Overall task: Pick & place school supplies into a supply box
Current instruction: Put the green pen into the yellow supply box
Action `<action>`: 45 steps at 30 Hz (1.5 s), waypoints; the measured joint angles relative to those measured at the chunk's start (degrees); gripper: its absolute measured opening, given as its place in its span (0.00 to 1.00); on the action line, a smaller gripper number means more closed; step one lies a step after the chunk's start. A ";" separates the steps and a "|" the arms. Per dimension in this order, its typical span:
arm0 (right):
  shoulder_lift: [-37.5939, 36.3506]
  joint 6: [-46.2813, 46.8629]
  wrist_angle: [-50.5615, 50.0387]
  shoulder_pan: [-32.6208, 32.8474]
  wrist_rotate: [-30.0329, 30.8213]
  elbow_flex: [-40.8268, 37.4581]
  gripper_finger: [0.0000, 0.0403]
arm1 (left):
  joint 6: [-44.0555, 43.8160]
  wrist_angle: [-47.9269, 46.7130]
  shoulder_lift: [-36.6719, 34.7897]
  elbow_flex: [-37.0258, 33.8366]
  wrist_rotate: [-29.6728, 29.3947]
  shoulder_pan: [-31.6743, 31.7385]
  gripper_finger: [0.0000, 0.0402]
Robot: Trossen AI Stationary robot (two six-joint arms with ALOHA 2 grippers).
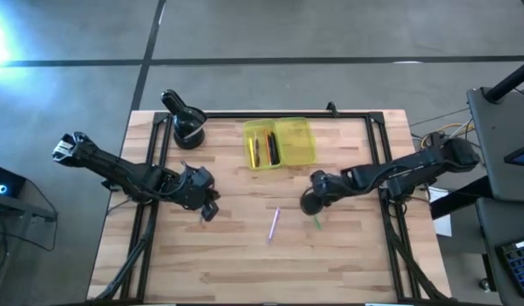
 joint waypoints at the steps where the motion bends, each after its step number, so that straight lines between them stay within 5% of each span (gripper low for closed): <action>1: -0.29 -0.01 1.50 -0.20 0.01 0.00 0.09 | 0.00 0.05 0.00 0.00 -0.71 0.02 0.11; 8: -1.56 -0.06 13.55 -1.05 1.58 0.04 0.09 | -2.23 0.06 0.00 0.00 -6.15 0.11 0.11; 13: -1.86 -0.04 21.83 -1.40 4.18 0.07 0.09 | -15.55 0.68 0.00 0.00 -3.75 1.43 0.12; 21: -1.10 -1.40 35.67 -2.96 6.30 0.73 0.09 | -15.36 23.64 0.04 0.00 2.53 4.32 0.12; 26: -0.86 -5.13 36.28 -4.74 7.58 3.98 0.09 | -15.08 28.47 0.90 0.00 2.56 6.09 0.16; 36: 2.47 -11.89 36.07 -9.65 7.62 13.53 0.09 | -14.68 36.85 3.09 0.00 2.46 7.65 0.40; 45: 10.05 -17.10 32.93 -10.05 2.69 24.25 0.10 | -10.62 42.06 5.89 1.09 2.03 7.76 0.42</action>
